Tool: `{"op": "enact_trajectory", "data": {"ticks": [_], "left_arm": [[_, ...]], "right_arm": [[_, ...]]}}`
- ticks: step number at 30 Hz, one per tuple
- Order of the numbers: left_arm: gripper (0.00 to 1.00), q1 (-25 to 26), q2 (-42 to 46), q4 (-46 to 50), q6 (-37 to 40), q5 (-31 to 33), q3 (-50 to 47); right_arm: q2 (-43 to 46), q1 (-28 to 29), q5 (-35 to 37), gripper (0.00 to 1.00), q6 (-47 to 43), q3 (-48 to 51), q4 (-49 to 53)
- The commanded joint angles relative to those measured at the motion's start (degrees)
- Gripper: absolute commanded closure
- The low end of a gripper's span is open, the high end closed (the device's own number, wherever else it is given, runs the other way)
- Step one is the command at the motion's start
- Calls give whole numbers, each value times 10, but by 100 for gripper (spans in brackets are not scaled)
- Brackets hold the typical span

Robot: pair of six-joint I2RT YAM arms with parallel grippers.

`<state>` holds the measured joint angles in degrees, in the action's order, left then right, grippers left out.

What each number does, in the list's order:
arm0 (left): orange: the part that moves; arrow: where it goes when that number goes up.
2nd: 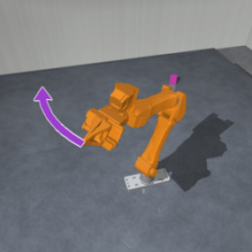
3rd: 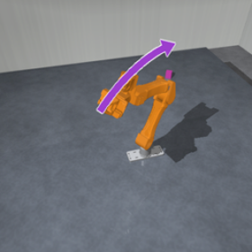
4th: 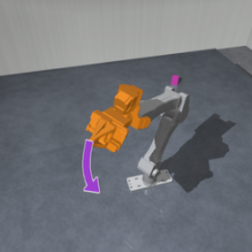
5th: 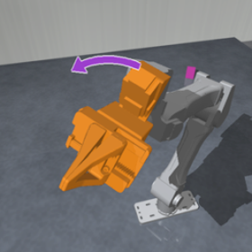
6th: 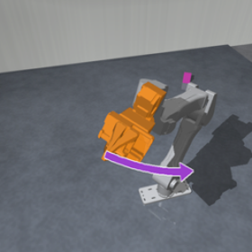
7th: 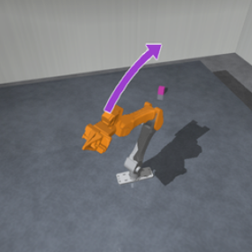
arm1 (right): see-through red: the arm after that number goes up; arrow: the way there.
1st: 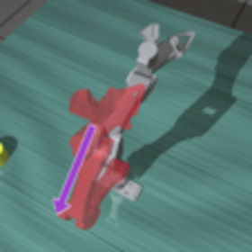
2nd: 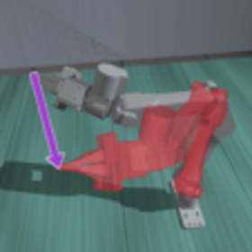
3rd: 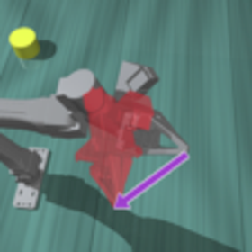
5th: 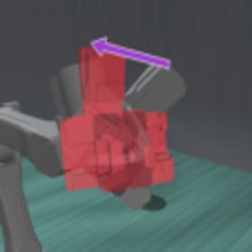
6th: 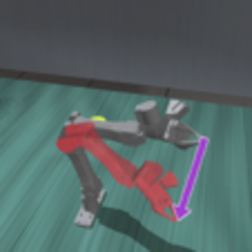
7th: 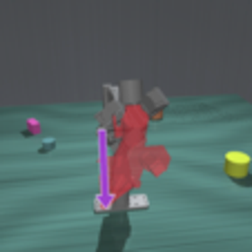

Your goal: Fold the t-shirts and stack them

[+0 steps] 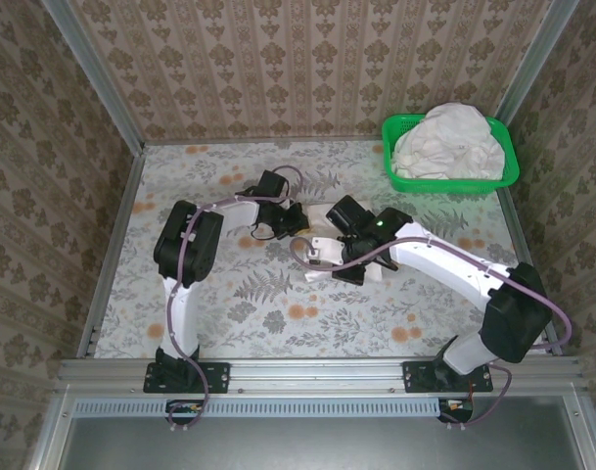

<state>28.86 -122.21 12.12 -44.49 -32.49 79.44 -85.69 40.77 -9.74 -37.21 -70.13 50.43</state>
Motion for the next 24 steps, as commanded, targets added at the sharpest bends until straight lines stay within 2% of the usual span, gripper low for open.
{"op": "enact_trajectory", "data": {"ticks": [1,11,14,24], "left_arm": [[100,0,9,79,47,-3,-17],[100,-17,-41,107,39,-10,5],[100,-23,-49,108,34,-12,5],[100,-24,-81,128,57,-21,30]], "right_arm": [[20,-8,-21,100,-12,-29,52],[-144,-103,-19,100,-105,-199,56],[-204,-130,-16,100,-109,-254,46],[-361,-151,20,100,-105,-409,28]]}}
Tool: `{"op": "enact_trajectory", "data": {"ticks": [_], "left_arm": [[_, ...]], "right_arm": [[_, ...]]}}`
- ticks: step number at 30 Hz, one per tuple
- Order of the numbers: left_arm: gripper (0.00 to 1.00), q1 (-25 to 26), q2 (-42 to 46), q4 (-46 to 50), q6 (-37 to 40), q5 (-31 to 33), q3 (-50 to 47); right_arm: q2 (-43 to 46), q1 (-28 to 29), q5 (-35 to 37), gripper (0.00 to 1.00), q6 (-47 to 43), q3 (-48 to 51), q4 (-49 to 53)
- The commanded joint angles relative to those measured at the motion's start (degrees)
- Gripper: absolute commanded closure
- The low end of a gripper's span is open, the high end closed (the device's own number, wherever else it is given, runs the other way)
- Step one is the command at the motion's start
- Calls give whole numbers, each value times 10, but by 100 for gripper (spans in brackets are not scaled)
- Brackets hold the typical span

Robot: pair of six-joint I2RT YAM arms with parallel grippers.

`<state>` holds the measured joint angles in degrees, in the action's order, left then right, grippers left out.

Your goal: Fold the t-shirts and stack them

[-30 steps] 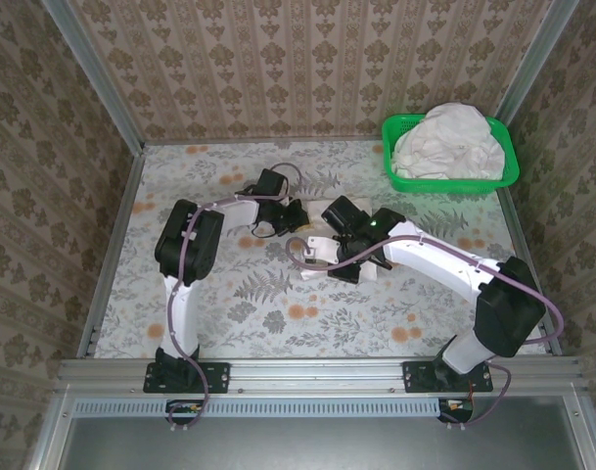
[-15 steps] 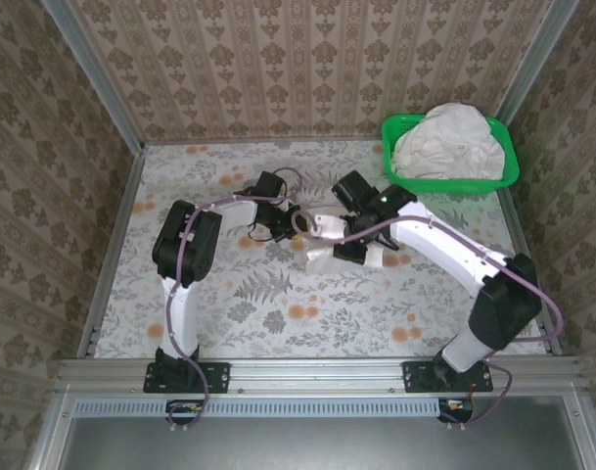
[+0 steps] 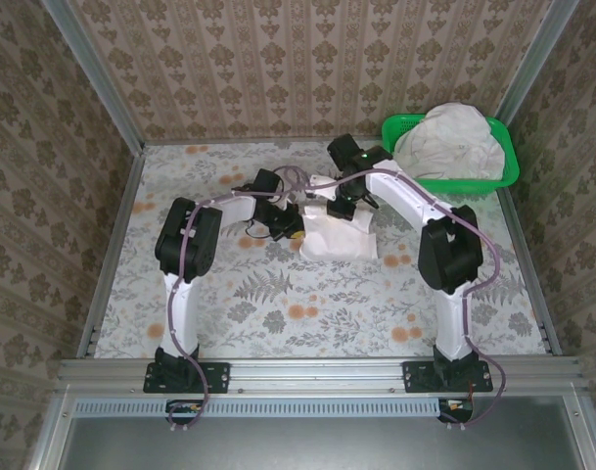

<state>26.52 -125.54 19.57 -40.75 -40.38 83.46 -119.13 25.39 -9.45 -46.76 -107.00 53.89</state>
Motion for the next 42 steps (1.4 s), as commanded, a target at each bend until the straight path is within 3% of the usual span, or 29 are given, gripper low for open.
{"op": "enact_trajectory", "data": {"ticks": [1,14,15,18,23,26,29,32,34,39,42], "left_arm": [[100,-1,-48,56,21,57,-9],[100,-33,-45,67,45,48,-8],[100,-34,-44,66,45,48,-9],[100,-38,-42,61,46,47,-12],[99,-43,-28,58,46,46,-16],[91,-50,-8,42,38,40,-24],[80,-55,21,40,35,40,-30],[70,-61,58,38,29,40,-42],[62,-65,88,36,25,40,-53],[33,-64,177,28,5,79,-78],[26,-45,218,-3,-14,91,-69]], "right_arm": [[-39,3,21,100,-10,-53,-5],[-117,4,65,100,48,-80,-75],[-121,6,74,96,71,-80,-89],[-128,11,104,62,98,-86,-107],[-78,11,151,27,140,-52,-152],[-16,10,149,15,177,6,-196],[52,10,139,9,234,88,-270],[116,6,127,8,338,173,-343],[140,-1,118,0,412,197,-341],[169,-20,91,0,564,235,-297],[171,-23,74,9,629,257,-294]]}}
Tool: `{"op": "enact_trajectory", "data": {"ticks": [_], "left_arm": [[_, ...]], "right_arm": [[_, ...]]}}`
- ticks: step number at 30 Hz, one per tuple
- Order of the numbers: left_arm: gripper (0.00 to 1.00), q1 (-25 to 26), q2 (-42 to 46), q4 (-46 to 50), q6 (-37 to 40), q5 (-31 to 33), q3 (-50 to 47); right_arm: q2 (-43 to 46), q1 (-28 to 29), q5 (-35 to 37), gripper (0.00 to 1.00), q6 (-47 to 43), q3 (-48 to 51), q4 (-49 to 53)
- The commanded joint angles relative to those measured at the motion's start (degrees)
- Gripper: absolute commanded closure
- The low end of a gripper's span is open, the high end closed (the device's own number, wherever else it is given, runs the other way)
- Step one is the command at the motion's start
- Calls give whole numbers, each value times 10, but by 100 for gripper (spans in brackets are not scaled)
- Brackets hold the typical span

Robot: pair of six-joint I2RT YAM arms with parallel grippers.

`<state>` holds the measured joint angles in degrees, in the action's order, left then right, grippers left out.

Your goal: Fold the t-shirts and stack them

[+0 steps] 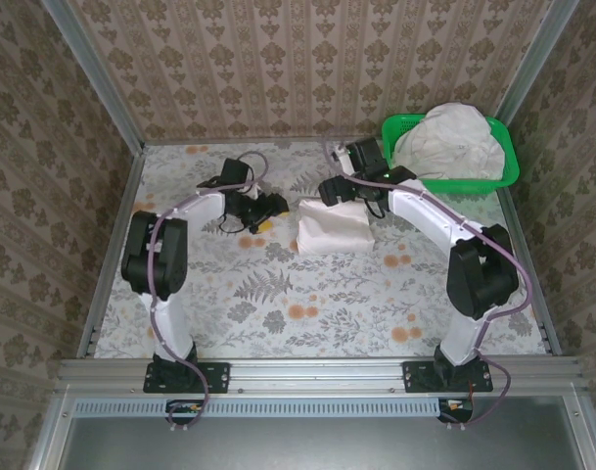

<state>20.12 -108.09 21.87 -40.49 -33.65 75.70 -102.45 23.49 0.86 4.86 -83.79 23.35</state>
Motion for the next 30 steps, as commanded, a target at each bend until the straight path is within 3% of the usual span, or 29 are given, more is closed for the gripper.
{"op": "enact_trajectory", "data": {"ticks": [1,4,9,15,22,26,30], "left_arm": [[25,28,51,-30,-21,28,20],[30,55,57,-44,-37,29,53],[53,106,29,-74,-78,30,80],[67,113,-39,-78,-102,14,79],[68,108,-108,-40,-53,14,86],[68,106,-117,-37,-44,23,70],[62,106,-115,-37,-37,24,75]], "right_arm": [[1,-6,-34,13,138,28,15],[-17,-15,-69,22,196,34,13],[-52,-36,-109,36,266,28,-5],[-119,-62,-151,44,305,-11,5],[-186,-84,-160,53,309,-67,19],[-213,-87,-173,53,296,-114,50],[-178,-86,-165,49,278,-107,46]]}}
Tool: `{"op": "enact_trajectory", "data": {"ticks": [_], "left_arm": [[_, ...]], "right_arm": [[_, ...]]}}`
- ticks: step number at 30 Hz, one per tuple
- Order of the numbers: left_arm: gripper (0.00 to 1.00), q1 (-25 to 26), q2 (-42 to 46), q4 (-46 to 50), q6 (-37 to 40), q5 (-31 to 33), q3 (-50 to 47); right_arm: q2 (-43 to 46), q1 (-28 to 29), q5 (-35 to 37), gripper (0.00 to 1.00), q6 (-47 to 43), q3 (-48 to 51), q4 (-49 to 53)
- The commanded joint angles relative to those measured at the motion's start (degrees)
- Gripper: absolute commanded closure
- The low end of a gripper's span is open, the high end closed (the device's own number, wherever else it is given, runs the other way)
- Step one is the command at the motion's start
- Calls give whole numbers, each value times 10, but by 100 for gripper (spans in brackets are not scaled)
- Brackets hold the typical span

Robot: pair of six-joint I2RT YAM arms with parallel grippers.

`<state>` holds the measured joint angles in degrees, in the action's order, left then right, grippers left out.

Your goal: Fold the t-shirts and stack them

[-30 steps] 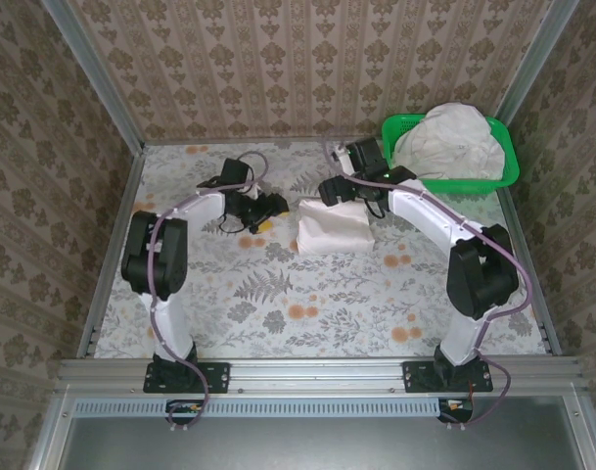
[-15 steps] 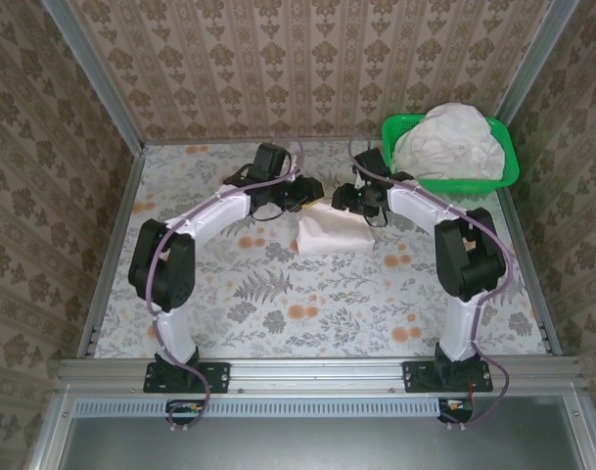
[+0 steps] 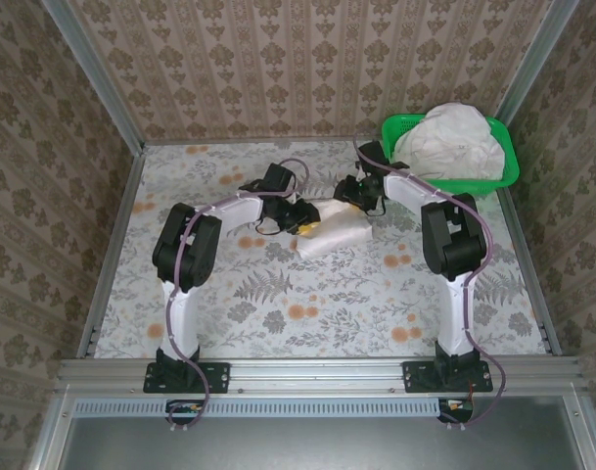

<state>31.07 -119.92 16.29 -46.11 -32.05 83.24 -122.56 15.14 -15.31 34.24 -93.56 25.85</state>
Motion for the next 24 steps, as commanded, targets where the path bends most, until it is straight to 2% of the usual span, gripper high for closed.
{"op": "enact_trajectory", "data": {"ticks": [1,4,7,11,14,19,21,24], "left_arm": [[60,-3,5,19,23,9,5],[54,-4,18,16,30,18,20],[50,-8,30,16,28,26,35],[48,-17,43,16,18,43,50],[49,-27,48,13,8,50,52],[58,-38,25,28,11,40,55],[59,-38,10,30,9,35,53],[58,-39,-19,53,2,24,70]], "right_arm": [[42,-3,5,47,-20,6,16],[110,-3,32,39,-36,74,-13],[164,5,32,39,-70,133,-23],[177,44,28,46,-121,158,5],[167,82,62,54,-138,164,29],[142,103,87,64,-88,213,8],[134,102,96,69,-73,227,0],[128,101,104,71,-68,225,10]]}}
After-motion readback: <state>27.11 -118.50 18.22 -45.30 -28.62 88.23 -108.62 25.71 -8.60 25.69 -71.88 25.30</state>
